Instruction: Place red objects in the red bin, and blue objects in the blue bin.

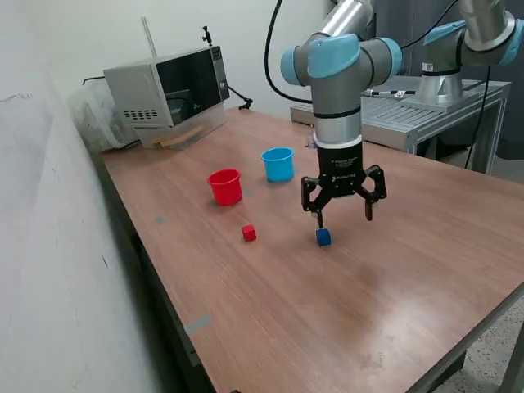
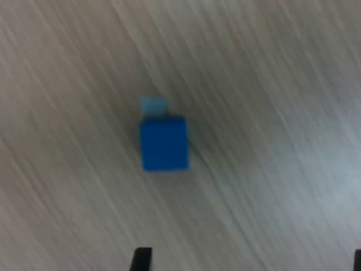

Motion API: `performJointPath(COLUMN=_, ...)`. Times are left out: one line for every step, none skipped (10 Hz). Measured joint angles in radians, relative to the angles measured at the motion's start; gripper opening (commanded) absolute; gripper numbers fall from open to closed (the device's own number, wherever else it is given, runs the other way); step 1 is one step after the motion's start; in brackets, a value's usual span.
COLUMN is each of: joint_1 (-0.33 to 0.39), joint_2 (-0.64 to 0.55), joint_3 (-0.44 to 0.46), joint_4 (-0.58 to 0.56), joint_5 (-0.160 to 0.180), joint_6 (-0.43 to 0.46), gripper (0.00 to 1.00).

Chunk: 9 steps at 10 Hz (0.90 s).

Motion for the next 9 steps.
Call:
performJointPath(joint_1=-0.017, joint_2=0.003, joint_3=0.001, joint_4=-0.002, joint_5=0.000, joint_6=-0.007, gripper=1.00)
performJointPath(joint_1=-0.031, joint_2=0.004, joint_3=0.003, joint_4=-0.004, joint_5=0.000, joint_6=-0.012, gripper=1.00)
performJointPath(joint_1=-0.041, joint_2=0.005, joint_3=0.007, joint_4=-0.006, joint_5=0.000, joint_6=-0.015, gripper=1.00)
performJointPath(joint_1=-0.048, joint_2=0.005, joint_3=0.015, joint_4=-0.009, joint_5=0.001, joint_6=-0.017, gripper=1.00)
performJointPath(joint_1=-0.052, joint_2=0.005, joint_3=0.024, joint_4=-0.014, joint_5=0.001, joint_6=-0.019, gripper=1.00)
performJointPath(joint_1=-0.055, joint_2=0.004, joint_3=0.033, joint_4=-0.018, joint_5=0.002, joint_6=-0.019, gripper=1.00)
performJointPath(joint_1=-0.057, joint_2=0.004, joint_3=0.043, joint_4=-0.024, joint_5=0.002, joint_6=-0.020, gripper=1.00)
performJointPath(joint_1=-0.057, joint_2=0.003, joint_3=0.052, joint_4=-0.032, joint_5=0.003, joint_6=-0.020, gripper=1.00)
performJointPath(joint_1=-0.058, joint_2=0.003, joint_3=0.059, joint_4=-0.039, joint_5=0.004, joint_6=-0.020, gripper=1.00)
